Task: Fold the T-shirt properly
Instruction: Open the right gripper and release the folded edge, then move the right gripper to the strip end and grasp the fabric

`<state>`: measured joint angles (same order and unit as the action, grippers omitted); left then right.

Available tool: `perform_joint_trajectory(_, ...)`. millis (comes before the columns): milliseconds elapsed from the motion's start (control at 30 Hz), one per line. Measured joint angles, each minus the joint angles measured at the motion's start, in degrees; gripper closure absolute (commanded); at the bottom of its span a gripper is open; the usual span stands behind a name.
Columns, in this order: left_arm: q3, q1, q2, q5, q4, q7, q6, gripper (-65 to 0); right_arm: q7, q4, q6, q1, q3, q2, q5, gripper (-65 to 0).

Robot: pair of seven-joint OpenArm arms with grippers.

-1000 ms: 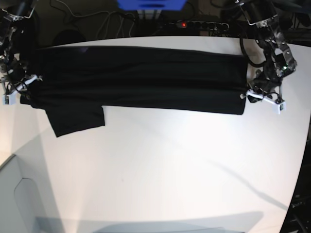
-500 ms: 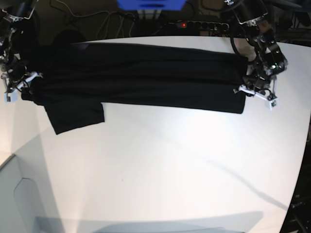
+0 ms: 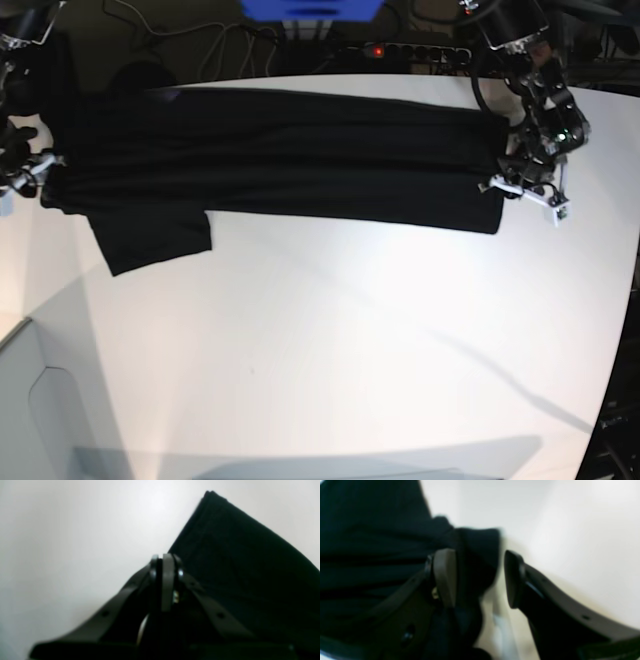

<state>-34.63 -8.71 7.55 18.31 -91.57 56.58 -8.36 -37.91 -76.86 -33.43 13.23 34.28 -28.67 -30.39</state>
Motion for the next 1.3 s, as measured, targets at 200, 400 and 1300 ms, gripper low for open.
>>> perform_joint_trajectory(200, -0.1, 0.0, 0.0, -0.5, 0.0, 0.0, 0.0, -0.4, 0.3, 0.0, 0.1, -2.7, 4.2, -1.7, 1.0, -30.6)
perform_joint_trajectory(400, -0.1, -0.2, 0.0, -0.5, 0.0, -0.2, 0.0, -0.4, -0.2, 0.0, 0.0, -4.5, 4.4, -1.2, 1.0, -30.6)
perform_joint_trajectory(1300, -0.2, -0.2, -2.0, -0.5, -0.3, -1.1, 0.2, -0.4, 0.5, 18.0, -3.2, -24.0, -19.4, 1.6, 1.0, -30.6)
